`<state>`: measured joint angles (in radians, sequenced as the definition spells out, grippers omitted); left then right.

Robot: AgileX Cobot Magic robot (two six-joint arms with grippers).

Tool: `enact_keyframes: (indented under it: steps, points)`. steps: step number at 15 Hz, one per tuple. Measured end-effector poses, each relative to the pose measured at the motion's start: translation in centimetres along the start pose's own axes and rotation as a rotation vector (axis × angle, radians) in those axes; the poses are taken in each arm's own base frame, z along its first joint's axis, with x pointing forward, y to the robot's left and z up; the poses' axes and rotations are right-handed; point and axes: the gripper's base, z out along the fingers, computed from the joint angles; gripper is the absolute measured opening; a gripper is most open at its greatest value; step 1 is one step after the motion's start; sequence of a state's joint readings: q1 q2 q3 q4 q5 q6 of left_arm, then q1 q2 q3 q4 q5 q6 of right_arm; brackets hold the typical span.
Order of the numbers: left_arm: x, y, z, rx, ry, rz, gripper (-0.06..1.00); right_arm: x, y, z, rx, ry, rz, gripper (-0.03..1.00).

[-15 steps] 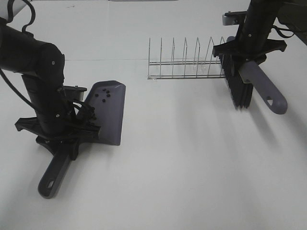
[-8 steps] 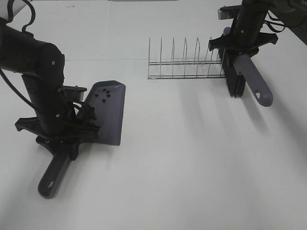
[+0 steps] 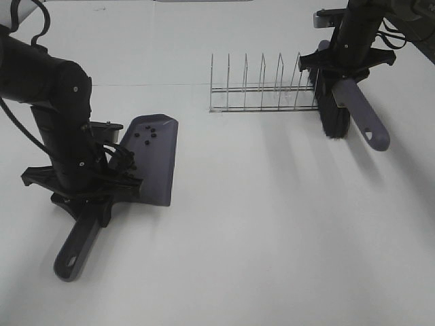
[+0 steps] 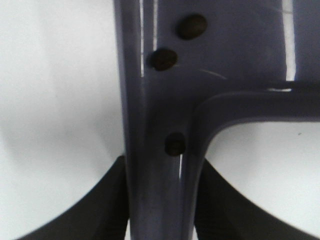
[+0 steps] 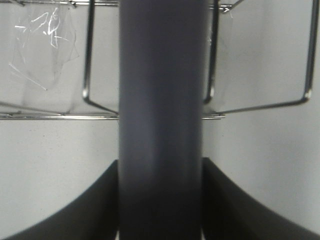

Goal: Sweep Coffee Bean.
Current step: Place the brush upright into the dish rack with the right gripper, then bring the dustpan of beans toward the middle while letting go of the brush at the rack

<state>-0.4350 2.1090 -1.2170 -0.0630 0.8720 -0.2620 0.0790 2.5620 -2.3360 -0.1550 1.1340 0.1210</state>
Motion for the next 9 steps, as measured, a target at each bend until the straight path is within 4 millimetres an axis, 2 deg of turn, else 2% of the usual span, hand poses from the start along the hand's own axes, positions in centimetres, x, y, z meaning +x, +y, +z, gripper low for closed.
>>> enact_keyframes:
  steps: [1,2,7,9]
  points:
    - [0.0,0.0,0.0,0.000,0.000,0.000,0.32,0.0,-0.1,0.0,0.002,0.002,0.004,0.45]
    - [0.0,0.0,0.0,0.000,0.000,0.000,0.32,0.1,-0.4,-0.3,0.004,0.021,0.010,0.63]
    - [0.1,0.0,-0.9,0.011,-0.036,-0.006,0.32,-0.5,-0.5,-5.2,-0.053,-0.015,0.046,0.68]
    - [0.2,-0.1,-1.8,0.029,-0.075,-0.030,0.32,-0.6,-0.5,-6.1,-0.072,-0.030,0.060,0.68]
